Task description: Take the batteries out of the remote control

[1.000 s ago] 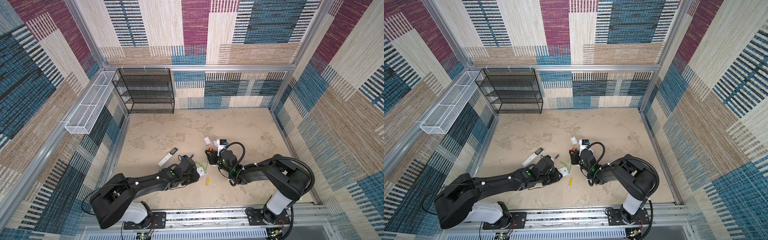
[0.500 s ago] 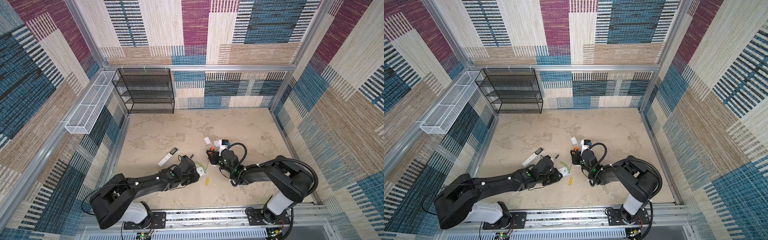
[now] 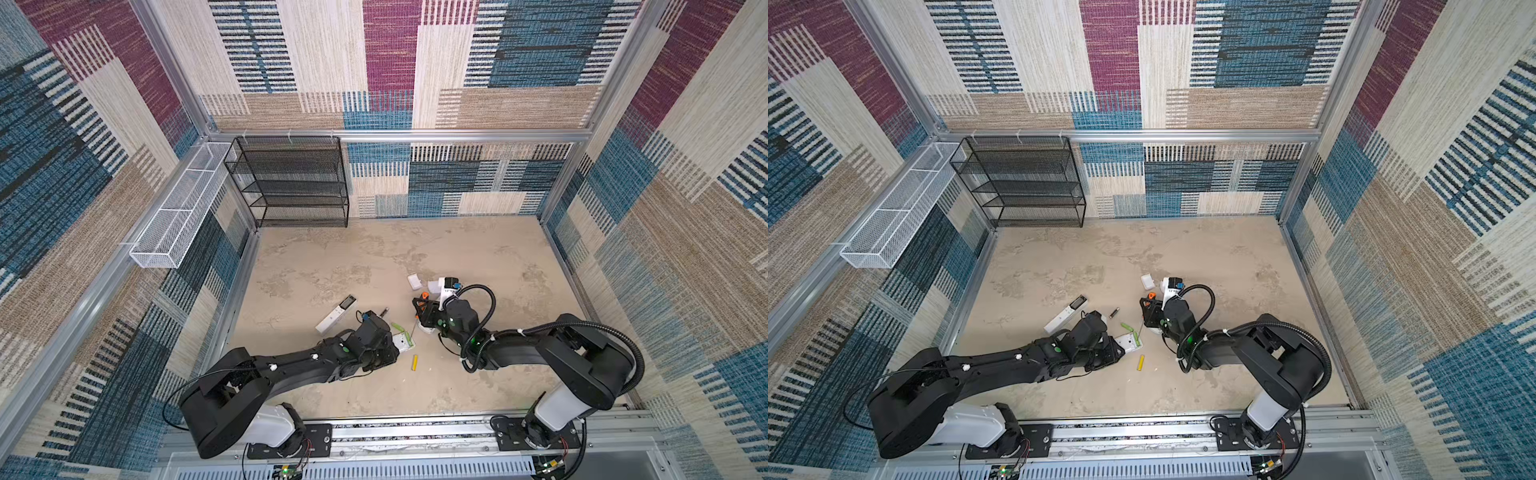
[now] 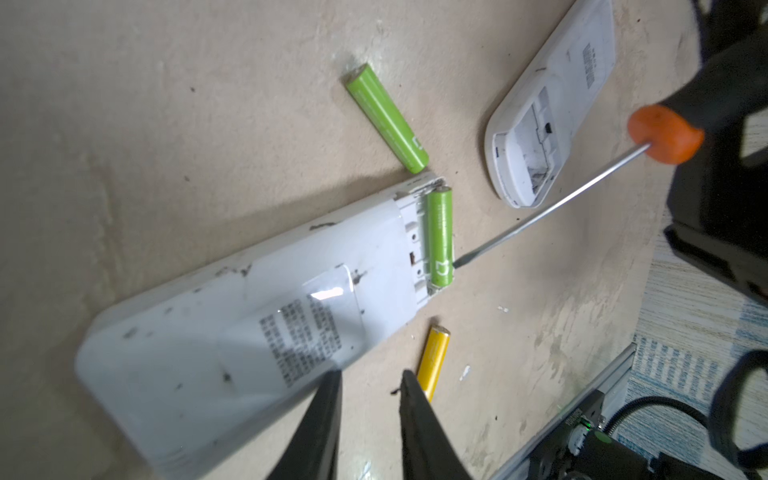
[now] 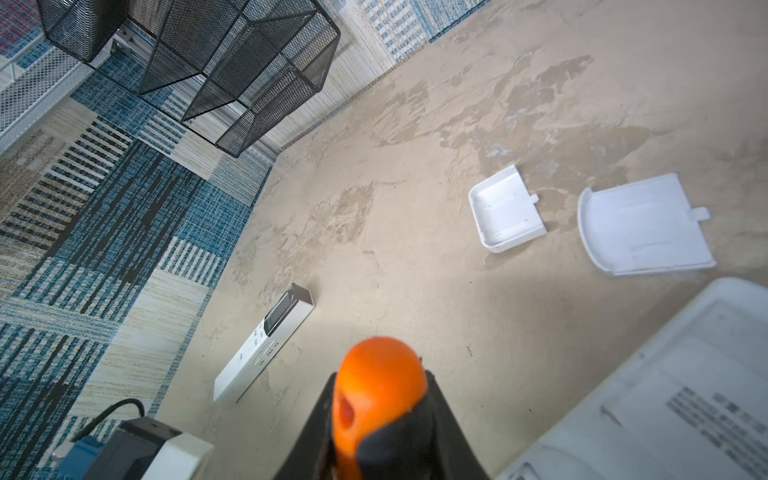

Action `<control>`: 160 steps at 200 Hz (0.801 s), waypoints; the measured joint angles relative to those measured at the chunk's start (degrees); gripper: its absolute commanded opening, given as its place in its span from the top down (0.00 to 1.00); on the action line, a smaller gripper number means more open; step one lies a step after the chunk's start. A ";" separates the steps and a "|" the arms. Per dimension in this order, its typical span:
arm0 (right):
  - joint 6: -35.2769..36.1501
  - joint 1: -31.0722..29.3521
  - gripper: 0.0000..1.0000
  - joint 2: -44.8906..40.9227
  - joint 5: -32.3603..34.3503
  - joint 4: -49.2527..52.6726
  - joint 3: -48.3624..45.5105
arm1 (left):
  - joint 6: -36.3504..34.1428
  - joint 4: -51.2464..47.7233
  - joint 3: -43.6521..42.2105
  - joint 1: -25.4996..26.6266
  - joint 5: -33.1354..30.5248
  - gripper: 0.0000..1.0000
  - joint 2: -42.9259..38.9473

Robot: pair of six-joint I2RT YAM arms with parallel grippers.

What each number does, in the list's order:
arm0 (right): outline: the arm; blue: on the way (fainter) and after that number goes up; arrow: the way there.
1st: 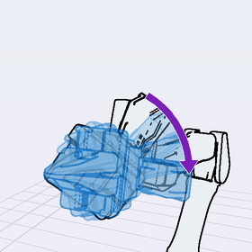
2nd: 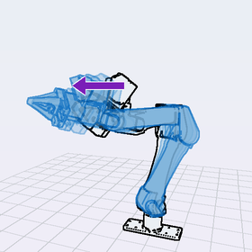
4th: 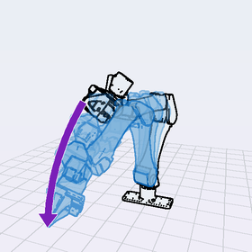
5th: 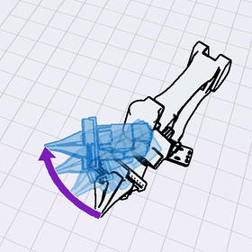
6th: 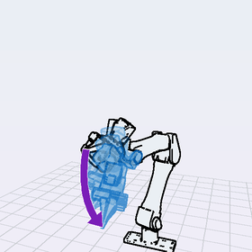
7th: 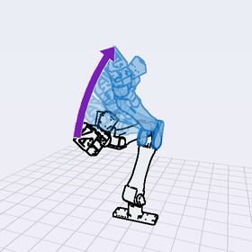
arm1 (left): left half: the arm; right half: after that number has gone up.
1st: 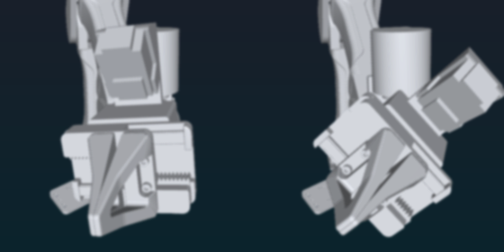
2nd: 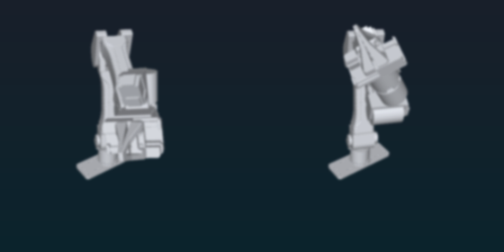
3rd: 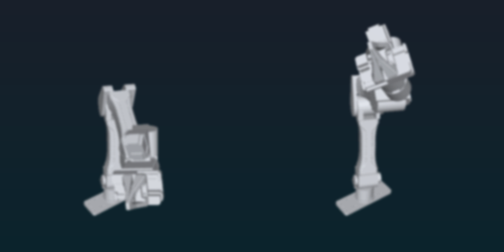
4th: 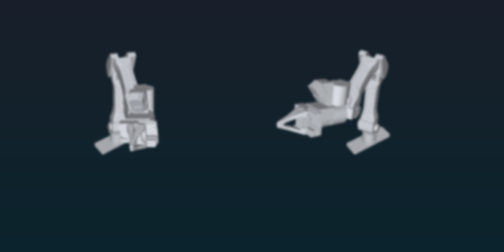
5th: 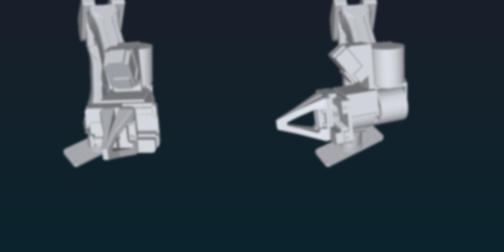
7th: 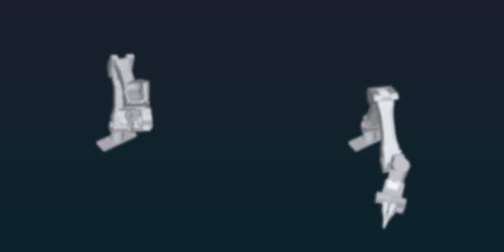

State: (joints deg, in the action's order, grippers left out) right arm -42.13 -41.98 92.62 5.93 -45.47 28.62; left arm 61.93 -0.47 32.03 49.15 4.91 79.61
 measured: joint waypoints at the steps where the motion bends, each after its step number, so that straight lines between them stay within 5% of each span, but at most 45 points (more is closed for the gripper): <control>1: 0.00 0.00 1.00 -0.02 0.00 0.00 0.00 | 0.00 0.00 0.00 0.00 0.00 0.71 0.02; 65: 3.23 -0.74 1.00 0.04 -0.37 0.17 1.73 | 0.00 0.04 0.02 0.00 0.02 0.71 0.24; 160: 22.84 -8.74 1.00 3.45 7.98 7.67 9.60 | 0.00 0.09 0.22 0.00 0.39 0.71 0.57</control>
State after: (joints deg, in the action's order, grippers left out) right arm -19.29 -50.72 96.07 13.91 -37.80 38.22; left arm 61.93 -0.38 32.25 49.15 5.30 80.18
